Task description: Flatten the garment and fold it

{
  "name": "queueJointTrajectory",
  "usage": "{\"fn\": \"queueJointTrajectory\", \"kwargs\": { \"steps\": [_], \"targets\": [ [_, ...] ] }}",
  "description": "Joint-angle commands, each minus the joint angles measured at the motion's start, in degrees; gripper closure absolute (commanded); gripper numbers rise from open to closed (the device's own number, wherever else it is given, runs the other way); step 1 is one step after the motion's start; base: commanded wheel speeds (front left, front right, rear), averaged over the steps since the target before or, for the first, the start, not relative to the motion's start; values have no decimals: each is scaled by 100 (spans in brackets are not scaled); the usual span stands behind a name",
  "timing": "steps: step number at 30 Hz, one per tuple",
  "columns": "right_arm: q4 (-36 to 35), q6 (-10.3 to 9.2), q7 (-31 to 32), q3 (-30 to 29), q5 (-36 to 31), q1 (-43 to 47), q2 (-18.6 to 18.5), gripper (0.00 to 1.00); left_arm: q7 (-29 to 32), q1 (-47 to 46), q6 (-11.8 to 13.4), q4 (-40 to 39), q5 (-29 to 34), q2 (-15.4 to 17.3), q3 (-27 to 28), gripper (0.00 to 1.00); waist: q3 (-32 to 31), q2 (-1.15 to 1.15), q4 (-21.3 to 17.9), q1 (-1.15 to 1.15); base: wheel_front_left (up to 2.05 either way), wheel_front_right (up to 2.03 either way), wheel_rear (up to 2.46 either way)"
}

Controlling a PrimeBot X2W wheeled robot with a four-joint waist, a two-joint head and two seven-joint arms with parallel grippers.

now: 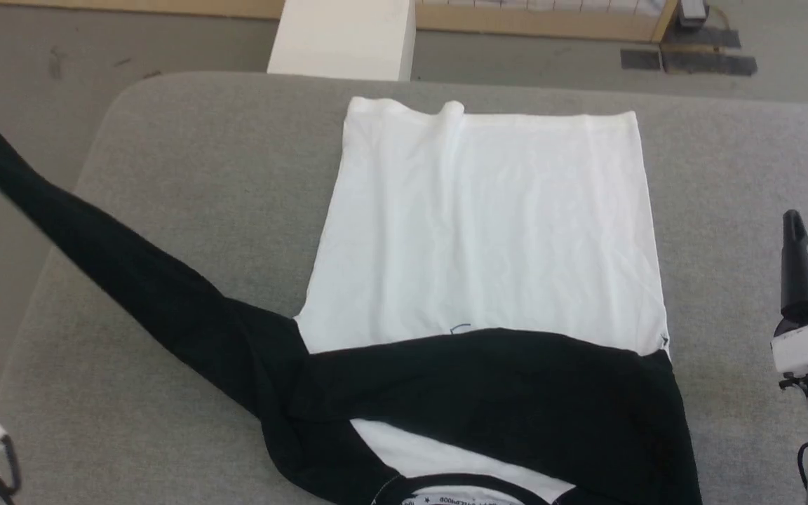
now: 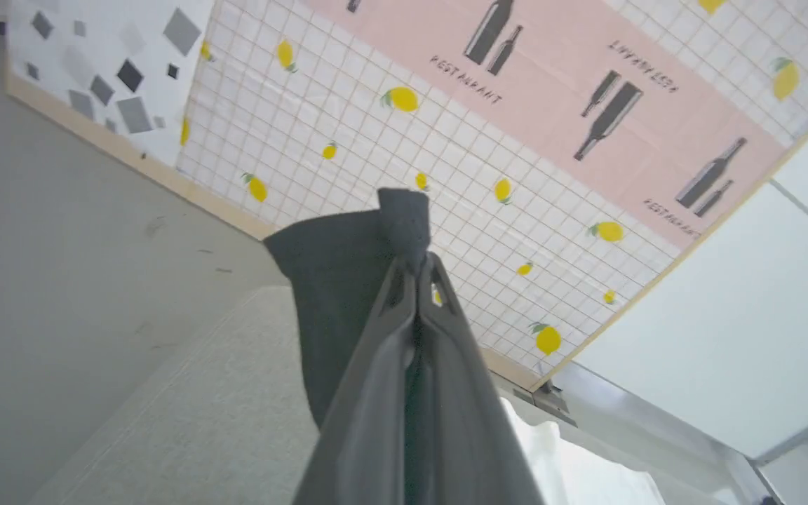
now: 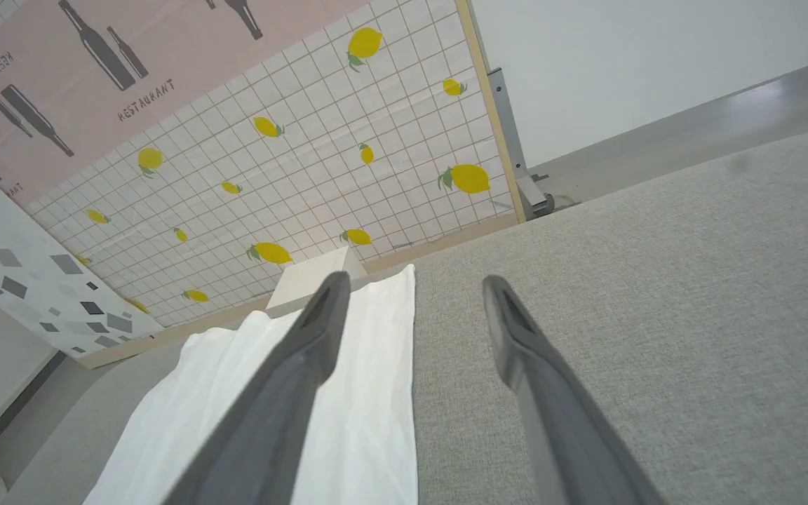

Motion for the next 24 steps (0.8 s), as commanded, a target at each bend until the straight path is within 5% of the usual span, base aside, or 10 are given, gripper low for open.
{"fn": "queueJointTrajectory", "kwargs": {
  "steps": [1, 13, 24],
  "targets": [
    [27, -8, -55, 19, 41, 89, 2, 0, 19, 171, -41, -284, -155, -41, -138, 100, -194, 0, 33, 1, 0, 0, 0],
    [103, -8, -41, 90, 95, 209, 2, 0, 203, 311, -43, -2185, -766, -131, -2454, 100, -378, 0, -239, 1, 0, 0, 0],
    [213, -8, -118, 276, 216, 160, 2, 0, 120, -522, -43, -1427, -346, -1337, -4927, 100, -204, 0, -712, 1, 0, 0, 0]
  ]
}}
